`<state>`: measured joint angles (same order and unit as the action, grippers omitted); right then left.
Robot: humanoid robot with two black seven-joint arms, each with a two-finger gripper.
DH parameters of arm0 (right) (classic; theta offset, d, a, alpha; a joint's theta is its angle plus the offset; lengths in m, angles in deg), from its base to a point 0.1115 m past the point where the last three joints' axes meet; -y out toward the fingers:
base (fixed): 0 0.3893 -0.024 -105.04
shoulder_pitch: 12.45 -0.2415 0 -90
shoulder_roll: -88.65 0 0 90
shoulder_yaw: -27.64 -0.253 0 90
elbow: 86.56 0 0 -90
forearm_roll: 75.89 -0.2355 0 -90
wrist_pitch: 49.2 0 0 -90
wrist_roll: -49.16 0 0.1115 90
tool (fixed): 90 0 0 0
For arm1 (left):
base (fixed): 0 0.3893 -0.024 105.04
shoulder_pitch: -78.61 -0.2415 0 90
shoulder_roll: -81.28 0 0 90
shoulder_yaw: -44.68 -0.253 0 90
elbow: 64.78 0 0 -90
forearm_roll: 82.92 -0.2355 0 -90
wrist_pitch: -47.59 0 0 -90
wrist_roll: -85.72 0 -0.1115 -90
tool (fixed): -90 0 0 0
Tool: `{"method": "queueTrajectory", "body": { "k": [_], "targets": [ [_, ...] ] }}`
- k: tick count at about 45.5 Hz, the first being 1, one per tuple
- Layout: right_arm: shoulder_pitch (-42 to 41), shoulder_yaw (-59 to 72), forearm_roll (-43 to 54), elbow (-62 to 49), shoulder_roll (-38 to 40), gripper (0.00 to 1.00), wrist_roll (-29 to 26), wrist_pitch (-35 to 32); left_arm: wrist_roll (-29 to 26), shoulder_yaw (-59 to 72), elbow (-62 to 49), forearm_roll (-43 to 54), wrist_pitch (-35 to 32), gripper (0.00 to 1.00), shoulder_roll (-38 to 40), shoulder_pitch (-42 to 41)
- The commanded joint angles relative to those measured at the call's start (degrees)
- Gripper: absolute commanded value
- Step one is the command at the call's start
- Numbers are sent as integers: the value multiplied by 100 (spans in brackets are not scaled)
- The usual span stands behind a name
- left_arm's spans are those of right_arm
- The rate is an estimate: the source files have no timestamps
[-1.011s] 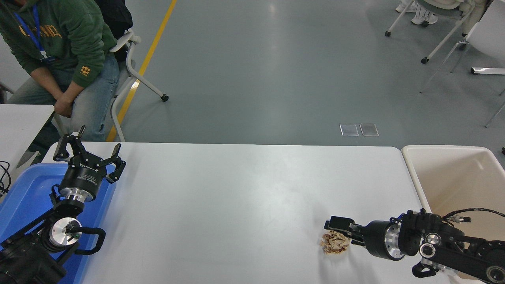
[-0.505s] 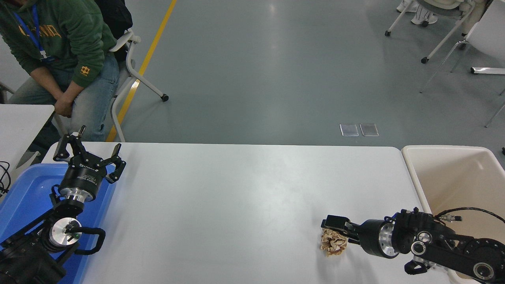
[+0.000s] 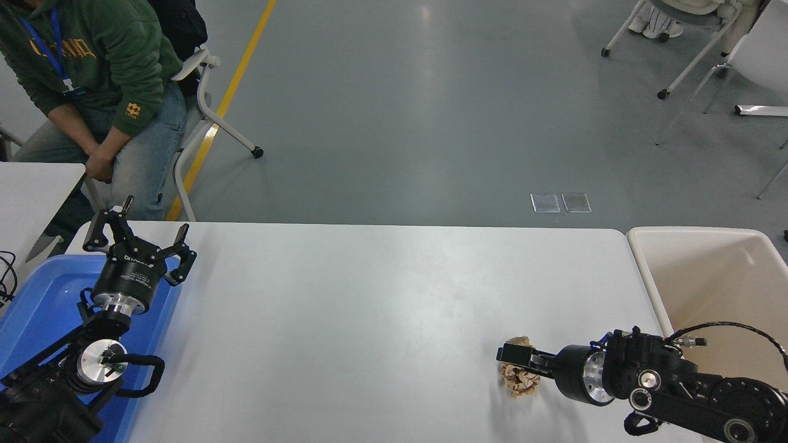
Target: Clean the table surface
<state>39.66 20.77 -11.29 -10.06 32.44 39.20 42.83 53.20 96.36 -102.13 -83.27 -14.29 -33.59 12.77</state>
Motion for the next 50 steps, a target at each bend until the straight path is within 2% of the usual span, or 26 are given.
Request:
{"method": "queueTrajectory", "body": {
  "k": [1, 13, 24, 50],
  "targets": [
    [-17, 37, 438, 6, -22, 100, 108, 307, 0, 0, 0, 0, 0, 99, 0, 0],
    [18, 274, 807, 6, -13, 100, 583, 720, 0, 0, 0, 0, 0, 99, 0, 0],
    [88, 660, 1625, -3, -22, 100, 970, 1379, 0, 0, 0, 0, 0, 99, 0, 0],
    [62, 1847, 1985, -645, -277, 100, 1216, 3242, 0, 0, 0, 0, 0, 99, 0, 0]
  ]
}}
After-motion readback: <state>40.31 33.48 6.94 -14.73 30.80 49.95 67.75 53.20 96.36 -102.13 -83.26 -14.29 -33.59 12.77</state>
